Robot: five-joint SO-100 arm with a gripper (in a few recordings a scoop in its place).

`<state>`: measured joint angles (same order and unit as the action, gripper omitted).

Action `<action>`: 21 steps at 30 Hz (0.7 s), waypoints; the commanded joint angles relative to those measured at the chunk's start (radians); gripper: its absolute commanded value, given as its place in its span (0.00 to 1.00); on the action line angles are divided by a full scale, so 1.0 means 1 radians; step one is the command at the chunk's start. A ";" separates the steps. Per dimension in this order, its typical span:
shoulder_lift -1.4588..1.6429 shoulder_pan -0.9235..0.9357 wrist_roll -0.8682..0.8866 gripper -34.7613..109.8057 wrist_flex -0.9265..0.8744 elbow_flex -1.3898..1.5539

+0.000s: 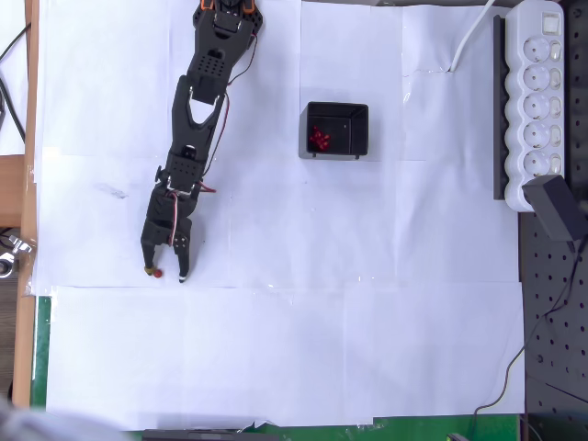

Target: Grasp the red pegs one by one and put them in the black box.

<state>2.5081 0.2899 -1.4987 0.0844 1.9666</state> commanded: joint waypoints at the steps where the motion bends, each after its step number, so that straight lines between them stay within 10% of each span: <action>1: 0.020 0.021 -0.003 0.39 0.020 0.015; 21: -0.018 0.028 -0.014 0.24 0.015 -0.031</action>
<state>2.4927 0.2884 -1.4895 0.0844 1.9451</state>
